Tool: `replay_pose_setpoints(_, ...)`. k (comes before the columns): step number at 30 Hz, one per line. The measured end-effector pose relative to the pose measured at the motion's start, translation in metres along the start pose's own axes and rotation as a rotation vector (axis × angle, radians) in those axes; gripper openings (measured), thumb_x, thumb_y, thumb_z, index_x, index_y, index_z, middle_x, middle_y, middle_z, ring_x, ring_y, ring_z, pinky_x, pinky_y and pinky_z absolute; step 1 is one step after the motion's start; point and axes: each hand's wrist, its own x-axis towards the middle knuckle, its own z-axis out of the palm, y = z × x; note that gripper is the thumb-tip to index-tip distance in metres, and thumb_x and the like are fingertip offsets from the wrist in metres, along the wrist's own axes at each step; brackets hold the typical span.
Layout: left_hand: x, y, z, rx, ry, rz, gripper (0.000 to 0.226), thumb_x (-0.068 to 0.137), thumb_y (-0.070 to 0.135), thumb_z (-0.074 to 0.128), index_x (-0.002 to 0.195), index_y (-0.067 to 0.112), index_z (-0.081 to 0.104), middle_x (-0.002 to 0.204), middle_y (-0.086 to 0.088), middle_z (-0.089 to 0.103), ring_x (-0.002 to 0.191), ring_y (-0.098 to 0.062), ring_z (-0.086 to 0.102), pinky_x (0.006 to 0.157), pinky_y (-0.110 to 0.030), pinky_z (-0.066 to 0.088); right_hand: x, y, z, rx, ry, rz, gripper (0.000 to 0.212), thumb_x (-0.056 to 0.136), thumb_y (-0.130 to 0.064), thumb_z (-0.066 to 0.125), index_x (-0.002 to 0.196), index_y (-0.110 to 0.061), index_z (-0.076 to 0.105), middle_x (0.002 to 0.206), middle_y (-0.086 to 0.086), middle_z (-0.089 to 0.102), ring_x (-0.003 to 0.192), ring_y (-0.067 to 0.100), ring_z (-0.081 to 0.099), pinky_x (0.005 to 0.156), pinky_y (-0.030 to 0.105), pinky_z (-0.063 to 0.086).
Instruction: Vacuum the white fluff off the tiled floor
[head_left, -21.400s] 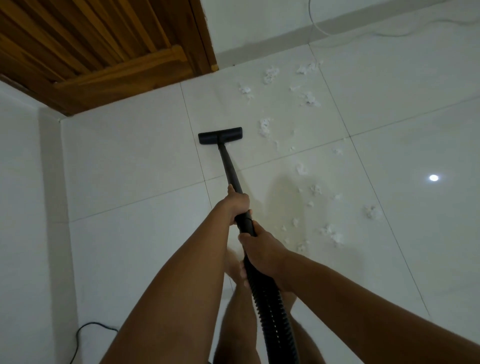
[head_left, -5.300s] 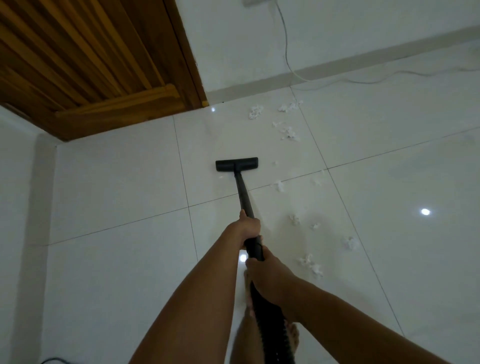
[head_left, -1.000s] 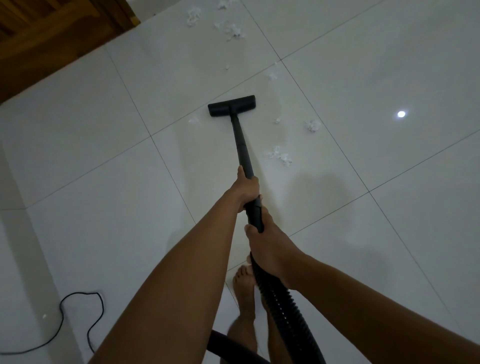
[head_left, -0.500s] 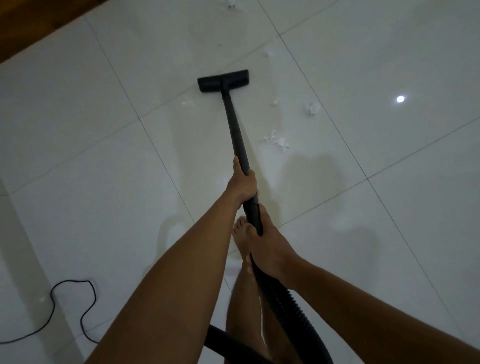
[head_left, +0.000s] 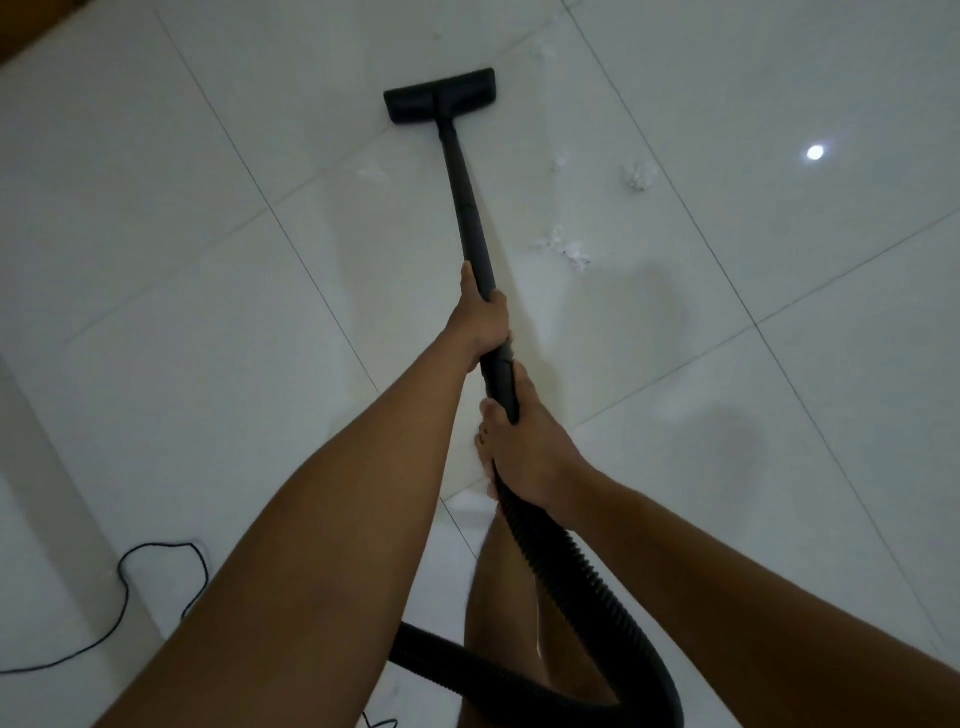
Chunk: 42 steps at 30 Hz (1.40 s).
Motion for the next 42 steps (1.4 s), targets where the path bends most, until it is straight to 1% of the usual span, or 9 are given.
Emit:
replay_pose_setpoints(3,0.007,0.003,-0.007,-0.031,-0.012,-0.007,0.070,0.107,0.028,0.037,0.158,0.045,-0.009,0.087,-0.009,0.062,0.067,-0.020,0.060,0.078,-0.043,0.062,0.010,-0.002,0.005,-0.030,0.039,-0.025,0.053,0.107,-0.032,0.043,0.151,-0.051,0.020,0.081,0.014,0.060,0.056,0.019,0.056,0.049,0.030,0.056)
replay_pose_setpoints(6,0.012,0.009,-0.009,-0.103,0.010,0.007,0.071,0.107,0.025,0.041,0.158,0.047,-0.003,0.076,-0.006,0.059,0.058,-0.016,0.058,0.058,-0.032,0.058,0.017,-0.009,0.004,-0.048,0.043,-0.075,0.054,0.108,-0.030,0.043,0.153,-0.047,0.018,0.080,0.014,0.060,0.055,0.018,0.056,0.051,0.030,0.055)
replay_pose_setpoints(8,0.016,0.013,-0.009,-0.146,0.016,0.010,0.071,0.106,0.024,0.042,0.158,0.048,0.001,0.073,-0.005,0.057,0.054,-0.014,0.057,0.055,-0.029,0.054,0.020,-0.015,0.003,-0.064,0.039,-0.093,0.056,0.108,-0.030,0.042,0.155,-0.045,0.017,0.080,0.015,0.061,0.057,0.018,0.056,0.052,0.030,0.054)
replay_pose_setpoints(12,0.026,0.024,-0.015,-0.103,-0.001,0.012,0.071,0.107,0.026,0.040,0.158,0.049,-0.004,0.075,-0.006,0.058,0.058,-0.016,0.057,0.061,-0.034,0.057,0.026,-0.029,0.002,-0.089,0.045,-0.095,0.058,0.109,-0.031,0.042,0.157,-0.045,0.013,0.082,0.016,0.063,0.058,0.018,0.057,0.051,0.027,0.053)
replay_pose_setpoints(18,0.042,0.048,-0.033,-0.014,0.008,0.023,0.070,0.108,0.027,0.037,0.159,0.044,-0.008,0.078,-0.009,0.059,0.063,-0.019,0.058,0.081,-0.044,0.061,0.042,-0.056,0.012,-0.072,0.067,-0.042,0.057,0.108,-0.035,0.041,0.155,-0.050,0.012,0.079,0.013,0.063,0.056,0.018,0.059,0.044,0.024,0.052)
replay_pose_setpoints(27,0.066,0.084,-0.062,0.034,-0.006,0.025,0.070,0.108,0.026,0.035,0.159,0.041,-0.009,0.087,-0.010,0.060,0.068,-0.019,0.059,0.083,-0.043,0.061,0.072,-0.096,0.025,-0.075,0.097,0.006,0.056,0.106,-0.044,0.040,0.153,-0.055,0.011,0.085,0.011,0.065,0.060,0.018,0.064,0.043,0.021,0.051)
replay_pose_setpoints(33,0.083,0.112,-0.077,0.022,-0.012,0.021,0.070,0.108,0.026,0.035,0.159,0.042,-0.009,0.092,-0.011,0.060,0.069,-0.019,0.058,0.086,-0.045,0.061,0.091,-0.126,0.025,-0.079,0.115,0.004,0.055,0.106,-0.045,0.040,0.152,-0.055,0.013,0.085,0.012,0.066,0.046,0.011,0.062,0.041,0.021,0.051)
replay_pose_setpoints(37,0.097,0.128,-0.082,0.008,-0.009,0.026,0.071,0.107,0.025,0.037,0.159,0.043,-0.008,0.101,-0.012,0.058,0.071,-0.019,0.058,0.090,-0.048,0.060,0.105,-0.141,0.020,-0.062,0.132,-0.001,0.048,0.106,-0.044,0.041,0.147,-0.057,0.021,0.083,0.013,0.066,0.036,0.008,0.061,0.040,0.022,0.051)
replay_pose_setpoints(42,0.118,0.135,-0.085,0.010,-0.013,0.034,0.071,0.107,0.026,0.036,0.158,0.044,-0.009,0.100,-0.011,0.059,0.069,-0.019,0.058,0.090,-0.048,0.060,0.122,-0.150,0.018,-0.047,0.127,0.007,0.046,0.105,-0.043,0.042,0.144,-0.060,0.024,0.084,0.015,0.067,0.044,0.013,0.063,0.042,0.024,0.052)
